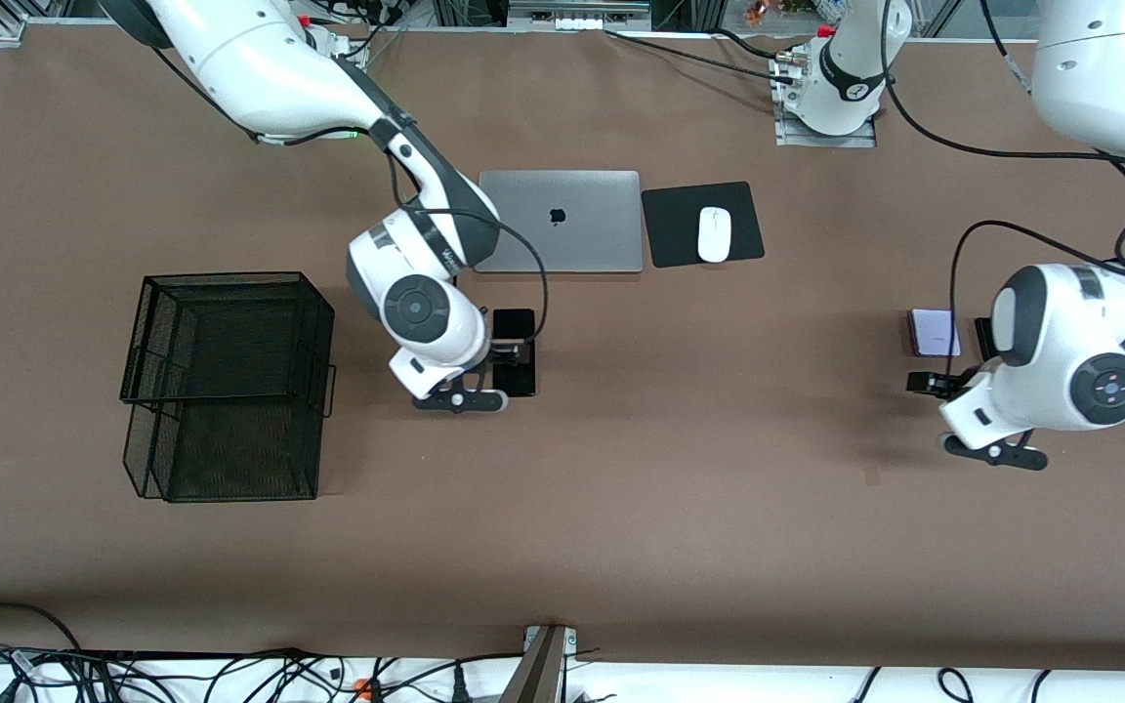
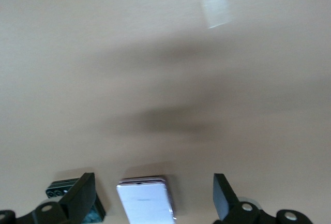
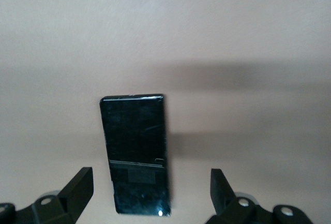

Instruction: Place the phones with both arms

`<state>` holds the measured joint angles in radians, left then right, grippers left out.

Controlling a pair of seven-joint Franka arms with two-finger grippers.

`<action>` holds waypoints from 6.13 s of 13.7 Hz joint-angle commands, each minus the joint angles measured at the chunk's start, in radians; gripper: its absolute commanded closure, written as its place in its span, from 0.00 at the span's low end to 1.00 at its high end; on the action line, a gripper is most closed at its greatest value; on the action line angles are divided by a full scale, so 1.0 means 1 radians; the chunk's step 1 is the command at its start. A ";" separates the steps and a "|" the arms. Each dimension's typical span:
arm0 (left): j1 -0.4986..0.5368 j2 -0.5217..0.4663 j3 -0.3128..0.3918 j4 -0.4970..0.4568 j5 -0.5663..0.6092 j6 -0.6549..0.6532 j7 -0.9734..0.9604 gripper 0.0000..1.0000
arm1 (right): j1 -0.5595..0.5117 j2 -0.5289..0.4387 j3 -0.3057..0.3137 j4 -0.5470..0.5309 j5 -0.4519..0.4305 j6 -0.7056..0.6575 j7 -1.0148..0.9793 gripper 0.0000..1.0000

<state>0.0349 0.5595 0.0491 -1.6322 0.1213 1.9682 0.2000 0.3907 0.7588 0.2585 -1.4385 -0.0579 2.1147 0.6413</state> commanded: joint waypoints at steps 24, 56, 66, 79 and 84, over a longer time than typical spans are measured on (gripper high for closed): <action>0.206 -0.230 -0.037 -0.695 0.006 0.658 0.029 0.00 | 0.094 -0.014 -0.064 -0.126 -0.208 0.232 0.181 1.00; 0.160 -0.109 -0.196 -0.382 0.000 0.384 -0.256 1.00 | -0.185 -0.464 -0.545 -0.539 0.130 0.076 -0.807 0.31; -0.314 0.065 -0.209 -0.092 -0.061 0.321 -0.835 1.00 | -0.179 -0.478 -0.541 -0.370 0.130 -0.007 -0.798 0.01; -0.746 0.430 -0.161 0.492 -0.063 0.321 -1.039 1.00 | -0.167 -0.478 -0.538 -0.252 0.138 -0.148 -0.767 0.01; -0.823 0.548 -0.066 0.629 -0.066 0.325 -1.103 1.00 | -0.167 -0.472 -0.538 -0.250 0.159 -0.141 -0.753 0.01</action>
<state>-0.7771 1.0543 -0.0405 -1.0970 0.0676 2.3176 -0.8936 0.2239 0.2884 -0.2776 -1.6985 0.0681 1.9868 -0.1203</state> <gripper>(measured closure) 0.150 0.009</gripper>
